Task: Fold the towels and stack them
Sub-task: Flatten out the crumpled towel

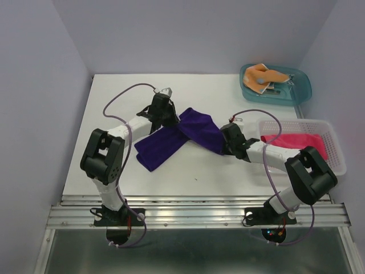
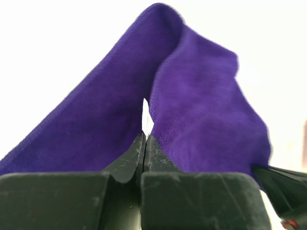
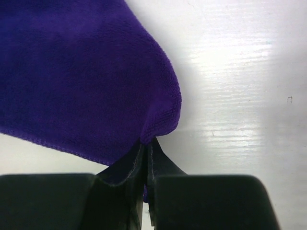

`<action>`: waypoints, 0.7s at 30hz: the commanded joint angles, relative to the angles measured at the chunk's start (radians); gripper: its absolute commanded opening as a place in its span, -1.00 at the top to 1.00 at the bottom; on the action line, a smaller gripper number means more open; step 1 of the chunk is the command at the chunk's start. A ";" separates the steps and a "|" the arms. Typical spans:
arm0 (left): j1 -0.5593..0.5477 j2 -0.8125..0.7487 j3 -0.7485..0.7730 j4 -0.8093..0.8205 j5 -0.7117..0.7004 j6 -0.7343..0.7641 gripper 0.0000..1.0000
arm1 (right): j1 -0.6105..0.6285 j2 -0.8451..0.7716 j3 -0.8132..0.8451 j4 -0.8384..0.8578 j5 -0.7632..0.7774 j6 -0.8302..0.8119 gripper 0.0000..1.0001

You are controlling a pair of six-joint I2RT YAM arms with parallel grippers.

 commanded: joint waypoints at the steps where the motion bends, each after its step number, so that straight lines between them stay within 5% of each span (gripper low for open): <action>1: -0.014 -0.164 -0.077 0.091 0.033 -0.006 1.00 | -0.006 -0.122 -0.006 0.012 -0.090 -0.061 0.99; 11: -0.020 -0.488 -0.293 0.377 0.385 -0.093 1.00 | -0.003 -0.405 0.025 0.048 -0.374 -0.118 0.99; 16: -0.028 -0.655 -0.319 0.384 0.334 -0.122 1.00 | -0.001 -0.485 0.097 0.020 -0.383 -0.134 0.99; 21: -0.033 -0.799 -0.244 0.340 0.244 -0.113 1.00 | -0.001 -0.524 0.339 -0.025 -0.455 -0.159 0.99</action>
